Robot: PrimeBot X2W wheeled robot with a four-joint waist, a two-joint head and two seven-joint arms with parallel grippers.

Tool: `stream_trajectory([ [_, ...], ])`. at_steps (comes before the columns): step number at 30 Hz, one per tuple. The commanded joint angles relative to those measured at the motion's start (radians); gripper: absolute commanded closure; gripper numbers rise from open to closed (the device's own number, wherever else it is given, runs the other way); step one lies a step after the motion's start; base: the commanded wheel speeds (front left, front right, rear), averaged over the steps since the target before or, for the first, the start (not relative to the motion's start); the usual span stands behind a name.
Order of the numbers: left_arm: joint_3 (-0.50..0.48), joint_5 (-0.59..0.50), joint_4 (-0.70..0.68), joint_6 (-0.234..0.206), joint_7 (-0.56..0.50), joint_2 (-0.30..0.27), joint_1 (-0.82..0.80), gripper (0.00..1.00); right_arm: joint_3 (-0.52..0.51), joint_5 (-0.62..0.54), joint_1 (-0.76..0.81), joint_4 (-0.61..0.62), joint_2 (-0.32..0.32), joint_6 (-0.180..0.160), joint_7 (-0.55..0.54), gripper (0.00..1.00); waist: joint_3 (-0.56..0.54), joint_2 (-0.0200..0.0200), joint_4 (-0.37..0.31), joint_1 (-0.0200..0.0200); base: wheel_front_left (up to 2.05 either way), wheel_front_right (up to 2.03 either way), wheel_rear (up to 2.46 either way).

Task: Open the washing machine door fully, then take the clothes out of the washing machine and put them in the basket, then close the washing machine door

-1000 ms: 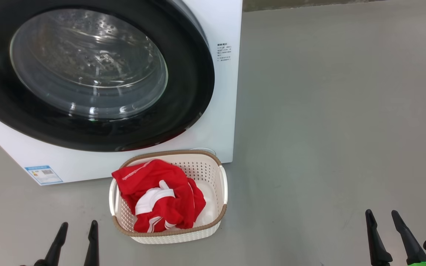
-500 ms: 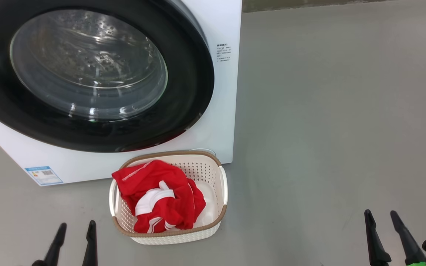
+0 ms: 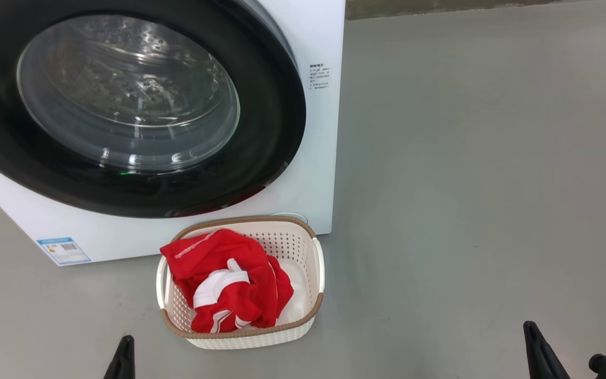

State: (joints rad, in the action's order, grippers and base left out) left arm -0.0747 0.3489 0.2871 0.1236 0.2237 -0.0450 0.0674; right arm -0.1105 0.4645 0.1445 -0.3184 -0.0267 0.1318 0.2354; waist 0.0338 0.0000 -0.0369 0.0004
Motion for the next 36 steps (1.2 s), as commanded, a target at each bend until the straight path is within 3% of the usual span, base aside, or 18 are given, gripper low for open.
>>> stream_trajectory([
  [1,-0.008,0.034,-0.023,0.001,-0.006,-0.010,-0.012,1.00,-0.001,0.034,-0.018,0.025,-0.012,0.000,-0.009,1.00,0.001,0.0000,0.001,0.0003,0.00,0.00,0.00],
  [36,-0.017,0.395,-0.028,0.003,-0.103,-0.009,-0.061,1.00,-0.002,0.361,-0.088,0.039,-0.016,0.000,-0.109,1.00,-0.008,0.0000,0.011,-0.0004,0.00,0.00,0.00],
])
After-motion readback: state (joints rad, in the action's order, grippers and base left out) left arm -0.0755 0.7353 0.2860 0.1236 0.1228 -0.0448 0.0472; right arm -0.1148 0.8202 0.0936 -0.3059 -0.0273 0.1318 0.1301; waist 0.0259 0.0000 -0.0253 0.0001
